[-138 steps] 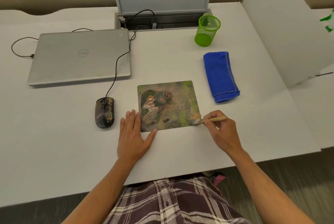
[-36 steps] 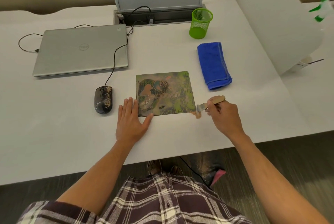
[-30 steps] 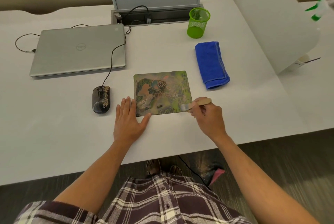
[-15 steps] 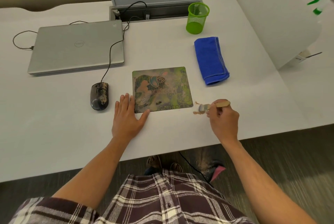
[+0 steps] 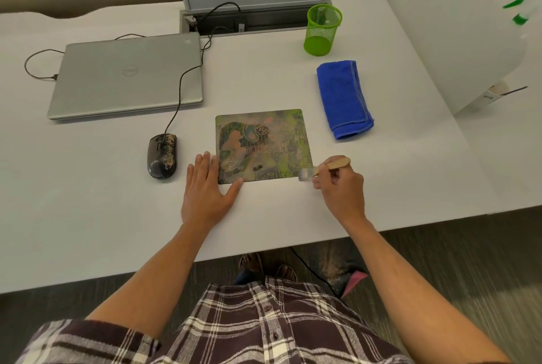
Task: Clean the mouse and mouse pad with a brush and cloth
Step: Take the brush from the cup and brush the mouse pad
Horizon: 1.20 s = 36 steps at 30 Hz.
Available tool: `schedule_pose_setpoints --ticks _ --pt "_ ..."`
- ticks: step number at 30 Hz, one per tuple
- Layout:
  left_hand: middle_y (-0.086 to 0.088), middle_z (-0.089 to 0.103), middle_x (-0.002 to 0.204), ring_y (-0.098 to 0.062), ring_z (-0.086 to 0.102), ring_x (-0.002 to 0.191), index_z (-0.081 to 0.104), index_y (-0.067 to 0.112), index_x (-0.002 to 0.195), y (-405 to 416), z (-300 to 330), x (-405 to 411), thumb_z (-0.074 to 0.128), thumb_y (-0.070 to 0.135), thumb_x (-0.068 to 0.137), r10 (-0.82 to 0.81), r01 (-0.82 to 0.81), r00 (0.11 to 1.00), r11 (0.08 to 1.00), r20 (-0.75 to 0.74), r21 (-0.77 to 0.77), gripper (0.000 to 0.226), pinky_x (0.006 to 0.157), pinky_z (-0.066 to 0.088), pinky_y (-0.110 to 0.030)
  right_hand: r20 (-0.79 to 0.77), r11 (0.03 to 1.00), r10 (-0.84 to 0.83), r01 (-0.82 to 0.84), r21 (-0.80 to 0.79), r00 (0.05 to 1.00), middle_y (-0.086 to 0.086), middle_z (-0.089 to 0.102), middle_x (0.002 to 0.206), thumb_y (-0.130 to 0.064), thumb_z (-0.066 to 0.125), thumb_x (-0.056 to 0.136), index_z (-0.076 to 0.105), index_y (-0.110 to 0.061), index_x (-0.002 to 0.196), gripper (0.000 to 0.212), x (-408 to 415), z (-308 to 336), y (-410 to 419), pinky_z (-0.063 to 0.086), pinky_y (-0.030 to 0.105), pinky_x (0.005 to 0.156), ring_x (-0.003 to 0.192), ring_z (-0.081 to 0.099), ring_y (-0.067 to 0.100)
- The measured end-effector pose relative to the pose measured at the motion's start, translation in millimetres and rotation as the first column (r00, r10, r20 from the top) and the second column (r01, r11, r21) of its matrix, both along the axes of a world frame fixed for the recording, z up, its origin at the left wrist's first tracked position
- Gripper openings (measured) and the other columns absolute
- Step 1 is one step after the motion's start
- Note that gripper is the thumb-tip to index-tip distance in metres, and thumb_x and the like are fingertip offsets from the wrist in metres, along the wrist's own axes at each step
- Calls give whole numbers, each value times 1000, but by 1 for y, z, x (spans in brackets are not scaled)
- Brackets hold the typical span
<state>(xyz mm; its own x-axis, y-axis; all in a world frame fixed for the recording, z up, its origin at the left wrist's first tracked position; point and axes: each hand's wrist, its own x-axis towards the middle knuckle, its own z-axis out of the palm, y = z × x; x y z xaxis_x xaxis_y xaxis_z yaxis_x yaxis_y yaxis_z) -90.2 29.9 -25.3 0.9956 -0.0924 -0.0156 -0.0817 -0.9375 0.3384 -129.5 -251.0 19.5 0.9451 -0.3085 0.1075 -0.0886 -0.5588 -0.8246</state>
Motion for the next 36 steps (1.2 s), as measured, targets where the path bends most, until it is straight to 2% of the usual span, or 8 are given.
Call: schedule_pose_setpoints --ticks 7,14,18,21,24,27,31,36 --pt "-9 12 162 -19 -1 149 19 11 153 0 1 -1 31 71 89 -3 3 1000 1000 7 10 89 121 -1 -38 91 984 -51 66 -166 995 1 62 73 -14 54 96 57 -8 94 6 -6 12 -10 50 28 53 63 63 19" --pt "-9 14 161 -19 1 149 20 11 153 -1 1 -1 33 70 88 8 -8 1000 1000 16 5 88 121 -1 -37 125 976 214 -205 -77 969 5 65 66 -18 52 97 55 -11 94 8 4 11 49 48 20 52 57 62 12" --pt "-9 14 161 -19 1 149 20 11 153 -1 1 0 33 70 88 7 -8 1000 1000 18 1 89 121 -1 -38 105 977 186 -173 -123 977 -2 60 71 -18 53 97 57 -9 95 10 2 4 46 45 24 56 58 53 7" --pt "-9 14 161 -19 1 149 20 11 153 -1 1 0 33 70 89 3 -3 1000 1000 17 8 88 121 -1 -38 71 986 110 -100 -132 991 5 66 75 -24 48 98 54 -9 98 16 -3 1 25 53 35 58 65 66 21" --pt "-9 15 161 -20 2 149 20 10 153 0 1 -1 33 70 89 4 -5 1000 1000 17 7 88 122 0 -38 73 988 26 -15 -150 997 8 68 77 -18 51 99 54 -8 99 10 -10 1 6 55 40 54 64 68 24" --pt "-9 15 161 -20 2 149 21 10 153 0 1 0 33 70 89 5 -5 1000 1000 20 0 89 121 0 -38 90 989 -2 16 -148 996 6 68 81 -16 52 98 56 -8 99 8 -10 5 -3 54 28 52 65 69 20" --pt "-9 16 161 -19 2 149 21 11 153 0 1 -1 33 70 89 2 -3 1000 1000 20 6 88 122 0 -38 149 996 44 -33 -77 988 -2 65 78 -17 52 99 60 -11 101 10 1 13 -8 44 3 55 63 63 -3" --pt "-8 14 161 -19 1 149 20 11 153 0 1 -1 32 70 89 2 -2 1000 1000 14 -1 88 122 0 -38 79 986 154 -148 -72 985 -5 64 92 -16 54 98 67 -11 108 17 25 17 -18 51 16 60 70 63 7"
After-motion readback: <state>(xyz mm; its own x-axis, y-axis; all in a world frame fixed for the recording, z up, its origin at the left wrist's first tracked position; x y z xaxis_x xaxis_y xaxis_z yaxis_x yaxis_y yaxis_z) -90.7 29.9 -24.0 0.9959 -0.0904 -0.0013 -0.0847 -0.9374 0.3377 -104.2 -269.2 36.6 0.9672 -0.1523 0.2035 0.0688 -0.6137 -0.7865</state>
